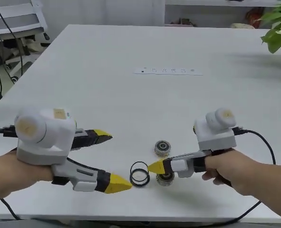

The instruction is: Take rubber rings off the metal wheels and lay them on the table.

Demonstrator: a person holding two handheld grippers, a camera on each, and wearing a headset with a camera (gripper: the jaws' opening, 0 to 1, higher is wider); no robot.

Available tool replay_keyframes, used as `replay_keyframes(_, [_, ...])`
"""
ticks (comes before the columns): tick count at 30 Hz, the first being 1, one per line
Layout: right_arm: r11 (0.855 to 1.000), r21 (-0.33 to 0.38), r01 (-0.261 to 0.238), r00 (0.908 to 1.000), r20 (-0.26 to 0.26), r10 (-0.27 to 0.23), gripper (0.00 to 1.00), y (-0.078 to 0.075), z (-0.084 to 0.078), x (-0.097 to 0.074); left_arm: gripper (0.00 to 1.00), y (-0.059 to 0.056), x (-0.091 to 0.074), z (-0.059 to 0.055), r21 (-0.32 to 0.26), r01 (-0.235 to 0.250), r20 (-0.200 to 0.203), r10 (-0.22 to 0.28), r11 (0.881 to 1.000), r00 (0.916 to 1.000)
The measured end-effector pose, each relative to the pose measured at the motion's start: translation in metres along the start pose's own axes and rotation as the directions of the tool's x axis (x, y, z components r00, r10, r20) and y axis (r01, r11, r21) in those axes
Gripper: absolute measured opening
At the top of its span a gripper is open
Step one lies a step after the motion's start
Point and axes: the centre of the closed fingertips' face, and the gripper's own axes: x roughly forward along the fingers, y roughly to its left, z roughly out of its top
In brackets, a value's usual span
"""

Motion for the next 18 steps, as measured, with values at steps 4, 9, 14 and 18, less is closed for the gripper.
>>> replay_keyframes(4, [1.0,0.001,0.004,0.9998,-0.02,-0.004,0.0,-0.0017,-0.0032,0.0023,0.82,-0.0005,-0.0016,-0.0031,-0.005,0.001,-0.007,-0.001,1.0,1.0])
replay_keyframes(9, [1.0,-0.005,0.015,0.9993,-0.034,-0.015,0.0,-0.0041,-0.0044,0.0047,0.82,0.001,-0.003,-0.005,-0.011,-0.005,-0.01,0.005,1.0,0.9999])
replay_keyframes(14, [0.999,-0.011,0.03,0.9988,-0.039,-0.03,0.0,-0.0064,-0.0036,0.0062,0.81,0.0008,-0.0033,-0.0068,-0.016,-0.005,-0.013,0.005,1.0,0.9999])
replay_keyframes(18, [0.999,-0.032,0.041,0.9978,-0.051,-0.043,0.0,-0.0065,-0.0034,0.0074,0.81,-0.0003,-0.003,-0.0089,-0.017,0.001,-0.019,-0.001,1.0,0.9998])
